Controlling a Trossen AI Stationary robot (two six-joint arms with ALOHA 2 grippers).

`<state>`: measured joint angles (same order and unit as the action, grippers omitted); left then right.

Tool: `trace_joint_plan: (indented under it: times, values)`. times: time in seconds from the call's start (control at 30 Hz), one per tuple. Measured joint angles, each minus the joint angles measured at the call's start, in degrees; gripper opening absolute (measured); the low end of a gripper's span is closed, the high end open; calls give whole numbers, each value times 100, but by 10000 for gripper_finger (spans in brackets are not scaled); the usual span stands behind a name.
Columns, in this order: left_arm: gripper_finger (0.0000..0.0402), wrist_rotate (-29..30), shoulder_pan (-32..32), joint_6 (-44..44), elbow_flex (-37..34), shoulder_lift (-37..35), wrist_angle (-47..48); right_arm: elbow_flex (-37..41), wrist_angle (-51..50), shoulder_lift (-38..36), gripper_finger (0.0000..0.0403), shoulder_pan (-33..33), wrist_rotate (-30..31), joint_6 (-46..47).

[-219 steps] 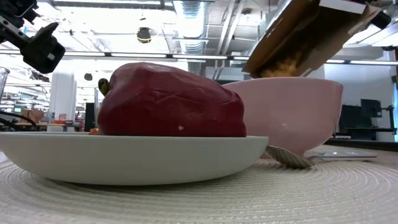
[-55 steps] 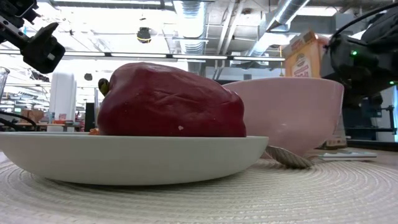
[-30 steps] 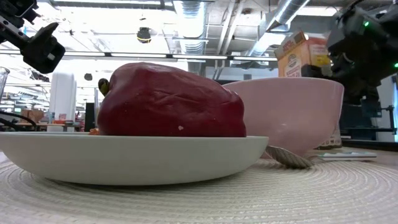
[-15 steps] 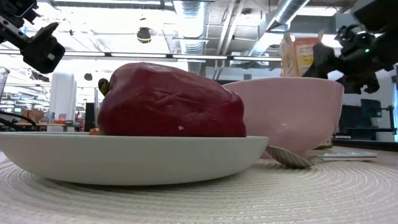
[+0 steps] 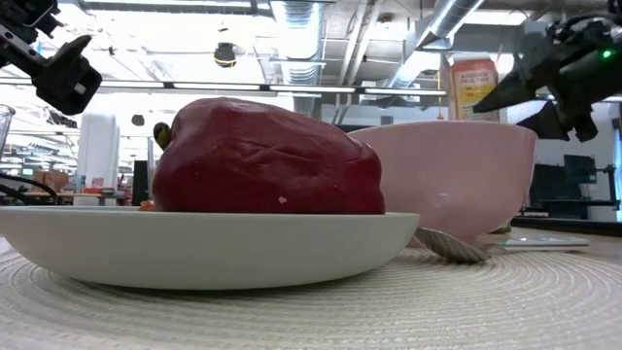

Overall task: Arrange a breakfast setting
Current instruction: Pour the cereal from the cereal box into the white bowl, then return to Home Position

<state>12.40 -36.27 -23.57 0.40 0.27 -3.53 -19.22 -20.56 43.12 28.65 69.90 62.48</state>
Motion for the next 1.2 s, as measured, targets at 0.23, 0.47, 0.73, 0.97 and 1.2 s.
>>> trace_joint_plan:
  times: [0.23, 0.47, 0.73, 0.97, 1.2]
  values:
    - [340, 0, -1, 0, 0, 0, 0, 0, 1565, -54, 399, 414, -124, -662]
    - [340, 1, -1, 0, 1, 0, -1, -317, 3491, -326, 399, 536, -624, -3708]
    - [340, 0, -2, 0, 2, 0, 0, -681, 3844, -1081, 399, -65, -2904, -5498]
    - [340, 0, -1, 0, 1, -1, 0, -686, 3976, -1640, 399, -1108, -5436, -6297]
    - [340, 0, 0, 0, 0, 0, 0, -686, 2618, -2455, 399, -1774, -5957, -5930]
